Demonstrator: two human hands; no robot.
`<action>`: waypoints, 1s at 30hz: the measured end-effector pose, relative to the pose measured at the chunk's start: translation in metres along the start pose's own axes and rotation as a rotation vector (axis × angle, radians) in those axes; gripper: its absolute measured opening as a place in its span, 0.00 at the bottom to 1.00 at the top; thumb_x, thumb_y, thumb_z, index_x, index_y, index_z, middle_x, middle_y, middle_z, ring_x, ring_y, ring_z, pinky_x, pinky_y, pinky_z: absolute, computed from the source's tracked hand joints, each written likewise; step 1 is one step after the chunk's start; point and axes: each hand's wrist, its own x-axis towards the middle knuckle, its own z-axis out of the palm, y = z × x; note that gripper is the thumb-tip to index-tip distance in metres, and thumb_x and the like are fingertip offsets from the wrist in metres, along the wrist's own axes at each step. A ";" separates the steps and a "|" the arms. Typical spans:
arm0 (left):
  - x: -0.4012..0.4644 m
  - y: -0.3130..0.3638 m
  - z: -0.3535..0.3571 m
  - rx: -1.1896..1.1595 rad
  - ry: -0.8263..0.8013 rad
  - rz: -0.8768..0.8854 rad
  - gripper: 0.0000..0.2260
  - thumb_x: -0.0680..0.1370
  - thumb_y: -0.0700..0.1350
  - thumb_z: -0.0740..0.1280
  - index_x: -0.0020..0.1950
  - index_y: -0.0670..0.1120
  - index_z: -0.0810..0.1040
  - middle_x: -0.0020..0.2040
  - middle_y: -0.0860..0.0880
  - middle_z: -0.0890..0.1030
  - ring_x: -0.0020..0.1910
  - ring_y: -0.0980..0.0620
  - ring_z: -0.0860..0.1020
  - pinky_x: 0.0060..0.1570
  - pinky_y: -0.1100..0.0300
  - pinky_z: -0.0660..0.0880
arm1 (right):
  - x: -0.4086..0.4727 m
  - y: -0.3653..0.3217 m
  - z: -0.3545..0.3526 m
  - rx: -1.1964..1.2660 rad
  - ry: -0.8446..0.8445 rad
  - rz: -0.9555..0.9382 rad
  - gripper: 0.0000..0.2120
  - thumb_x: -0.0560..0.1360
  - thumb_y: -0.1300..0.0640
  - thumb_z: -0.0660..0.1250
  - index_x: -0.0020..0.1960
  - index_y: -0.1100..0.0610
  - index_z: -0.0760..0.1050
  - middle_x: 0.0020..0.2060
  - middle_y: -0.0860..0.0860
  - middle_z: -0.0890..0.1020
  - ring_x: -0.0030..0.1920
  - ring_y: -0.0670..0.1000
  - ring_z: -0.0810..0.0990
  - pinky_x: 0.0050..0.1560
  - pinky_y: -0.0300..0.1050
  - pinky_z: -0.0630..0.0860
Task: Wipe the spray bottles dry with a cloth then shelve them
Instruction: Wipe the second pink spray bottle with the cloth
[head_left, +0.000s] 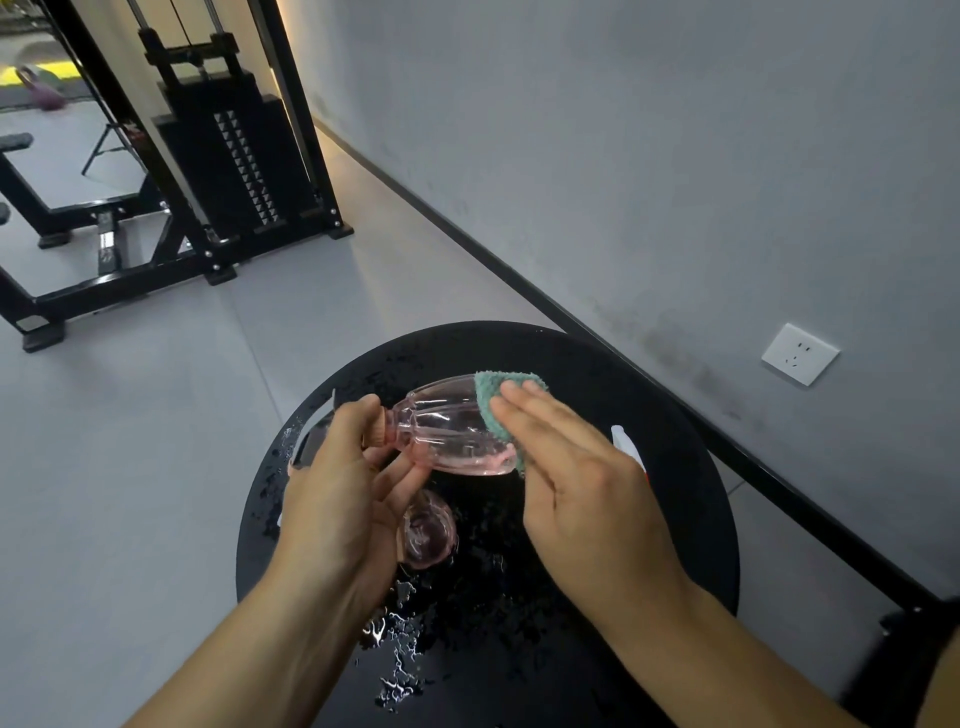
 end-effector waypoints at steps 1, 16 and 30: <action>0.000 -0.001 0.000 0.005 0.002 0.002 0.10 0.81 0.48 0.71 0.43 0.45 0.80 0.44 0.44 0.87 0.45 0.46 0.87 0.50 0.55 0.86 | -0.001 -0.001 0.001 0.003 0.000 -0.004 0.23 0.73 0.71 0.72 0.66 0.57 0.79 0.65 0.50 0.80 0.69 0.45 0.74 0.67 0.20 0.47; -0.006 -0.011 0.003 0.077 0.006 0.038 0.09 0.79 0.48 0.74 0.50 0.43 0.80 0.48 0.44 0.83 0.42 0.49 0.86 0.43 0.58 0.84 | -0.006 -0.005 0.009 0.036 -0.087 -0.177 0.23 0.76 0.69 0.65 0.70 0.58 0.75 0.68 0.50 0.77 0.73 0.46 0.70 0.72 0.44 0.69; -0.018 -0.001 0.010 0.082 0.035 0.115 0.11 0.81 0.49 0.72 0.42 0.44 0.81 0.37 0.50 0.85 0.40 0.51 0.87 0.46 0.57 0.83 | -0.002 -0.004 0.006 0.057 -0.061 -0.156 0.24 0.76 0.70 0.67 0.70 0.57 0.75 0.69 0.49 0.77 0.73 0.45 0.69 0.72 0.42 0.68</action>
